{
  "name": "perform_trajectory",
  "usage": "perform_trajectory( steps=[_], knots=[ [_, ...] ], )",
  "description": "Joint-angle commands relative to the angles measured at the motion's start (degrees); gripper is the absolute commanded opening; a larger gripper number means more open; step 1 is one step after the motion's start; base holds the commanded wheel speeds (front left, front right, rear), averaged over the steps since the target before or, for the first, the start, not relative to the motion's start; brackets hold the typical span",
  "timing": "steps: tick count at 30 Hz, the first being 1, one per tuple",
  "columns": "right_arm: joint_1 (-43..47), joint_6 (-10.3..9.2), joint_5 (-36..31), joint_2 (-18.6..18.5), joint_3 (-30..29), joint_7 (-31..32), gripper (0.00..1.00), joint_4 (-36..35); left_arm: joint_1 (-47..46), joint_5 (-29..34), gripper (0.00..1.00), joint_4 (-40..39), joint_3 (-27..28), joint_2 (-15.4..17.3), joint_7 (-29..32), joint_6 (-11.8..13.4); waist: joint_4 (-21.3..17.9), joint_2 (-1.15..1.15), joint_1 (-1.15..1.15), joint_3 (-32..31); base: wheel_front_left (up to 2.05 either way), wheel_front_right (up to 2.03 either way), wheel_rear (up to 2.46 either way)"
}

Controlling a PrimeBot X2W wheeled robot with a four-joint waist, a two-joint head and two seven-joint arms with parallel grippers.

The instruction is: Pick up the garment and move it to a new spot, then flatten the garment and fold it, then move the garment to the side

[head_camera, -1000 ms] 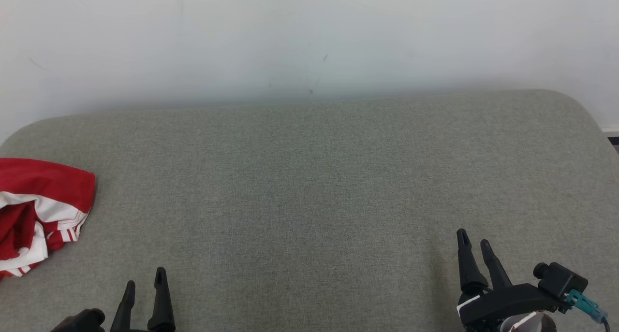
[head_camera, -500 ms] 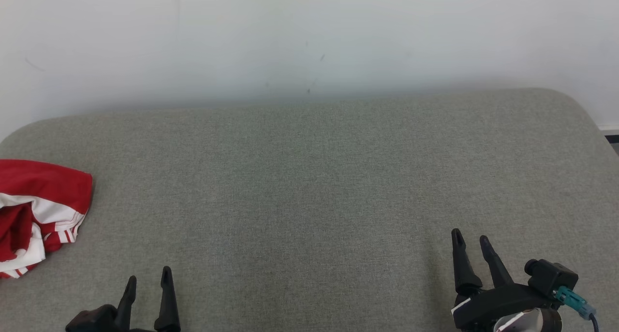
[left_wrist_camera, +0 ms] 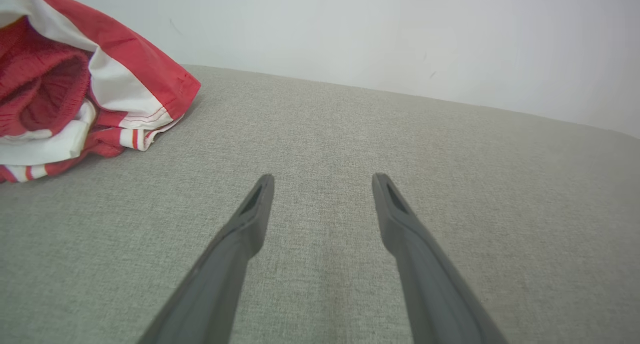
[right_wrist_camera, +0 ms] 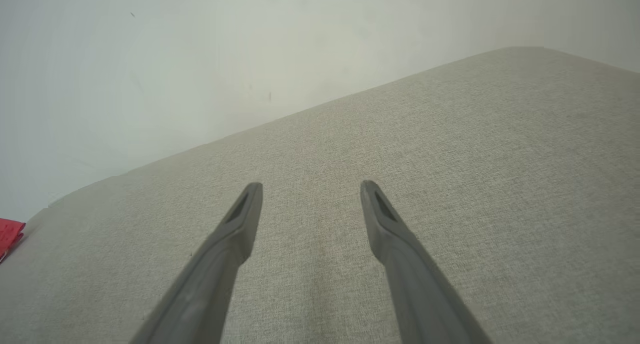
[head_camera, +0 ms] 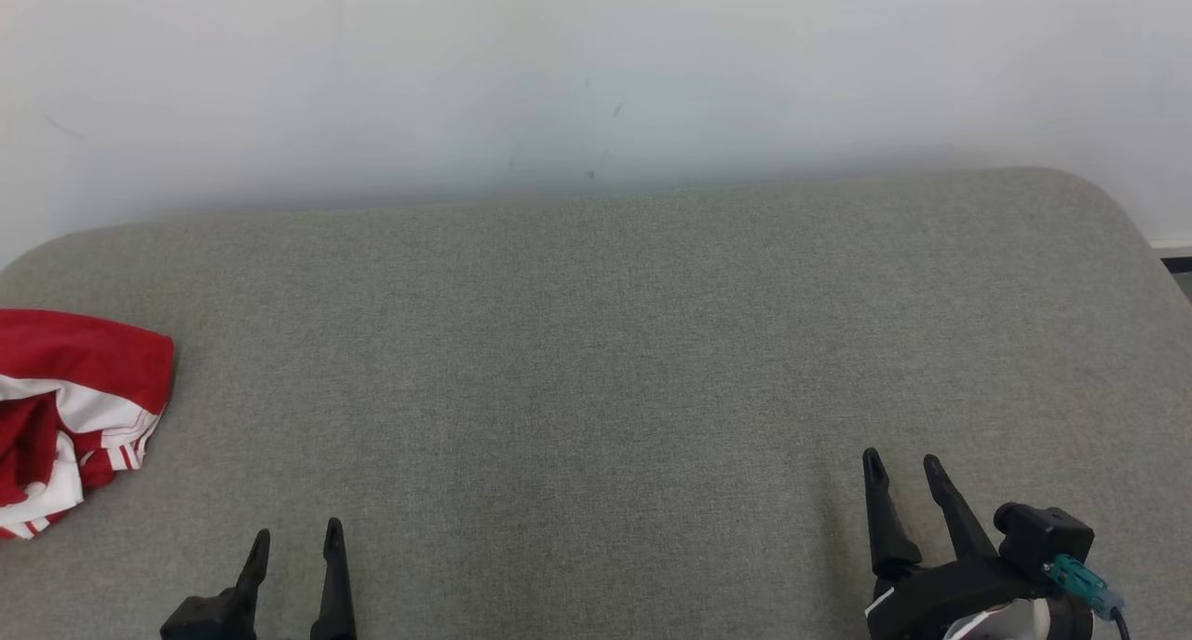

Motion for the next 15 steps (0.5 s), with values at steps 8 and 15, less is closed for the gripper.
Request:
perform_trajectory(
  steps=[8,15],
  knots=[
    [-0.71,0.34,-6.41,0.3,-1.63,-1.37,1.0,1.14,0.36,4.49,1.0,0.07,0.37,0.39,-1.47,1.38,-0.2,0.0,0.0,0.07,0.0,0.0,0.0],
    [-0.76,0.33,-10.37,0.46,-2.16,-2.2,1.0,1.03,0.63,7.82,1.0,0.13,0.53,0.45,-2.24,1.53,-0.28,0.0,0.0,0.14,0.0,0.0,0.0]
  ],
)
